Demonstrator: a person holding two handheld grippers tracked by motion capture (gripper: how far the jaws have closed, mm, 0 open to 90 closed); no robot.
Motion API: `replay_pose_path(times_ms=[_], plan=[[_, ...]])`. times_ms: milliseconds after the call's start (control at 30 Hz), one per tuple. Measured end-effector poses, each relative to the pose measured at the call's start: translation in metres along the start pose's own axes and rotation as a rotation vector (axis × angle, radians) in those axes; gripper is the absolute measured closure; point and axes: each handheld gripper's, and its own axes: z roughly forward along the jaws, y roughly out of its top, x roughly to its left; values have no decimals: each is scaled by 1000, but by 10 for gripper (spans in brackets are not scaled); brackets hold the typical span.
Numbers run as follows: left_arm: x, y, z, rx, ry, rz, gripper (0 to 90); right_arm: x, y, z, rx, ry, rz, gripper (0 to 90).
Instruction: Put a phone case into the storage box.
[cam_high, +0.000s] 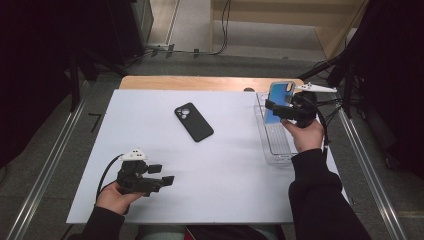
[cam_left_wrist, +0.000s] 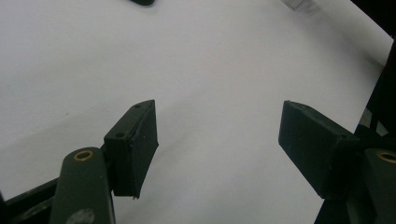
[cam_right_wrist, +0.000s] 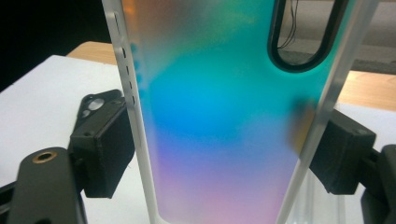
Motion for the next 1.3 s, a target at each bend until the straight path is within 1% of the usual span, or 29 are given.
replay_pose_path(times_ms=[33,67,100,133,200,233,267,300,333,367,400,467,500,567,600,700,767,800,833,867,900,967,1000,1033,1067,1100,1167,1200,1300], plan=[[0,0,1,2,2,2,284,0,0,0,0,0,0,163],[1,1,2,3,-3,5,284,-4,6,2,1,-6,0,163],[1,1,2,3,-3,5,284,-4,6,2,1,-6,0,163],[2,1,2,5,-4,5,284,-8,10,5,2,-19,-3,163],[3,1,3,3,-10,3,284,-9,12,7,5,-25,-6,163],[3,2,3,5,-8,2,284,-9,13,10,6,-30,-10,163],[4,2,3,4,-9,1,284,-12,16,17,7,-37,-9,163],[4,2,3,4,-9,1,284,-12,16,17,7,-37,-9,163],[4,3,4,1,-9,-2,284,-15,18,24,18,-40,1,163],[4,3,4,1,-9,-2,284,-15,18,24,18,-40,1,163],[4,3,4,0,-10,-2,284,-17,19,28,24,-37,7,162],[4,3,4,0,-11,-1,284,-23,21,37,39,-11,32,162],[4,3,4,-1,-13,-1,284,-26,22,40,47,-11,35,162],[4,3,4,-2,-13,1,284,-30,24,46,53,-26,35,162],[4,3,4,-3,-15,0,284,-33,26,51,53,-46,34,162],[4,4,4,-5,-16,1,284,-37,27,57,55,-60,32,162],[4,4,3,-9,-16,0,284,-40,28,62,52,-75,42,162],[4,4,4,-4,-15,3,284,-42,29,66,53,-82,35,161],[4,4,4,-4,-15,3,284,-42,29,66,53,-82,35,161],[4,4,4,-3,-16,5,284,-44,29,72,59,-96,31,162],[3,3,4,-3,-14,8,284,-44,29,72,59,-96,31,162],[3,4,5,0,-18,11,284,-46,28,78,63,-92,41,161],[3,4,5,1,-20,12,284,-48,26,84,61,-95,45,161],[3,4,5,1,-21,12,284,-48,26,84,61,-95,45,161],[3,4,5,2,-21,11,284,-50,24,90,61,-99,62,161],[3,4,5,2,-21,11,285,-50,24,90,61,-99,62,161],[3,4,5,-1,-21,13,285,-52,21,96,61,-100,65,161],[3,4,5,-3,-20,13,285,-54,19,102,73,-116,74,161],[3,4,5,-4,-22,12,285,-56,16,107,75,-121,83,161]])
